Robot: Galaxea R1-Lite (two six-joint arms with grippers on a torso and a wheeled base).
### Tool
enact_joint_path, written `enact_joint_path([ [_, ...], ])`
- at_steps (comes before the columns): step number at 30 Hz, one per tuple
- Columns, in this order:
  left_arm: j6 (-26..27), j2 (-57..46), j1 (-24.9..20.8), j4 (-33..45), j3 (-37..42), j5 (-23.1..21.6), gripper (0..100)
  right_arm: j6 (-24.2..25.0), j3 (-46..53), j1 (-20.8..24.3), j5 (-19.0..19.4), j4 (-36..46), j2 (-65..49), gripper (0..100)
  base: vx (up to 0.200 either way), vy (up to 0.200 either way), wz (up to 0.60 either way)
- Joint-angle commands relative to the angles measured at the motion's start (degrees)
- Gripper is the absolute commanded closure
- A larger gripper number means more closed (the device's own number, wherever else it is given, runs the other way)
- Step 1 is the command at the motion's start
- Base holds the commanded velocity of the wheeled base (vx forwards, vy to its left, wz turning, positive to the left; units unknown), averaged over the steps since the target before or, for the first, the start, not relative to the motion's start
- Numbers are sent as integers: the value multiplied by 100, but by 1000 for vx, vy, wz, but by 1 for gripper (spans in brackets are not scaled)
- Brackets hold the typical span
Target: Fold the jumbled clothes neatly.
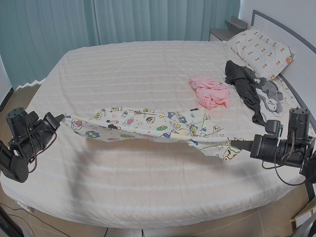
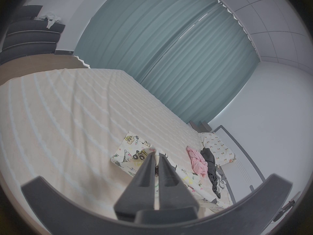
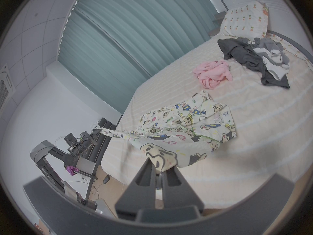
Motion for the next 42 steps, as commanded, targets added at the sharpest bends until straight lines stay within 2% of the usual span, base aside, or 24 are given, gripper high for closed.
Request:
enact_joint_path([
  [1,-1,-114,62,27,272,-30,100,-12,377,-16,26,6,-111,100,0,0,0],
  [7,202,62,88,-25,869,-205,100,-171,1115,160,61,77,214,100,0,0,0],
  [13,966,343,132,-34,1836,-495,100,-338,1502,160,61,59,856,100,0,0,0],
  [20,1590,844,150,-25,2399,-513,100,-645,1818,309,17,-99,1533,100,0,0,0],
  [21,1898,1125,150,-25,2618,-513,100,-724,1932,309,-1,-231,1735,100,0,0,0],
  [26,2293,1802,150,-34,2750,-531,100,-724,2029,327,-36,-451,2104,100,0,0,0],
  [31,2364,1916,150,18,2750,-513,100,-716,2082,327,-62,-539,2174,100,0,0,0],
  [35,2689,2206,167,-25,2750,-478,100,-724,2003,344,-71,-547,2306,100,0,0,0],
  [42,2583,2259,238,-614,2706,-513,100,-654,1932,212,-62,-776,2060,100,0,0,0],
])
